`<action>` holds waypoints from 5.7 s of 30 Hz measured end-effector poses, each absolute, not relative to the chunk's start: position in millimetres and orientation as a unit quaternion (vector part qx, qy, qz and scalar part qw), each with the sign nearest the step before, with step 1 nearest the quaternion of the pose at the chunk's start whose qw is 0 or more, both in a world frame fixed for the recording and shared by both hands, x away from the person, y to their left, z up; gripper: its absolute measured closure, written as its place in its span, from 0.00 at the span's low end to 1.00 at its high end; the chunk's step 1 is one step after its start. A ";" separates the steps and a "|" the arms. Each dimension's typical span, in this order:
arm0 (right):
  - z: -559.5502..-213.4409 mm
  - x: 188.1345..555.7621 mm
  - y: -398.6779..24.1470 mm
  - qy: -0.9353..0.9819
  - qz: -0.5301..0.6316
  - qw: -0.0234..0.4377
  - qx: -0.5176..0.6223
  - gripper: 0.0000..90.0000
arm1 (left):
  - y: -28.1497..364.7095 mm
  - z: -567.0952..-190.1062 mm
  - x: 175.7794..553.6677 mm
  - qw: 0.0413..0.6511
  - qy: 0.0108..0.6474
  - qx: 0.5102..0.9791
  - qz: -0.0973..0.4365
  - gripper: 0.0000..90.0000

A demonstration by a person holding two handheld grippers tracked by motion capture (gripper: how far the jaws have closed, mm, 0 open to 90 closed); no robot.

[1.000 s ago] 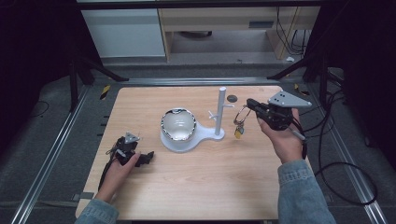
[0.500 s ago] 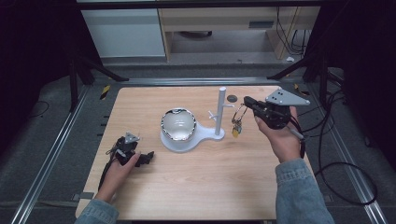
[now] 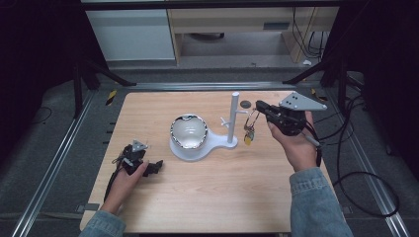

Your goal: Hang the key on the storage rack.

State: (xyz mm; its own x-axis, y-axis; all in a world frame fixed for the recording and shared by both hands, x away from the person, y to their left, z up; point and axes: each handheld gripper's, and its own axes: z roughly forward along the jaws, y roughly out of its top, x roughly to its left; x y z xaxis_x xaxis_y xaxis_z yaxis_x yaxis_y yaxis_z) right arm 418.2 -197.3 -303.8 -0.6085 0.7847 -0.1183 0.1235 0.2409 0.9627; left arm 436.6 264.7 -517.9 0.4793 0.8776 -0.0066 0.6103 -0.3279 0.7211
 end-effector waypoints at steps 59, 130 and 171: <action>-326.2 450.6 -187.0 0.728 0.523 0.287 0.338 0.99 | 264.7 -517.9 436.5 0.338 0.471 0.791 0.197 0.00; -382.3 453.9 -210.9 0.734 0.463 0.264 0.421 0.73 | 264.9 -517.8 436.5 0.337 0.470 0.792 0.197 0.00; -378.7 441.1 -224.9 0.722 0.432 0.321 0.435 0.07 | 264.9 -517.8 436.5 0.337 0.470 0.791 0.197 0.00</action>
State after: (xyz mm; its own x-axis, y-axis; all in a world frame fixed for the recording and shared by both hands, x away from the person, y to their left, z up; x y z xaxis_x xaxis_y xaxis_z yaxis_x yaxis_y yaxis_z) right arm 441.1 -224.9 -378.7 -0.4150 0.9057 -0.0872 0.3509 0.2478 0.9030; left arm 436.5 264.9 -517.8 0.4800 0.8772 -0.0052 0.6110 -0.3301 0.7195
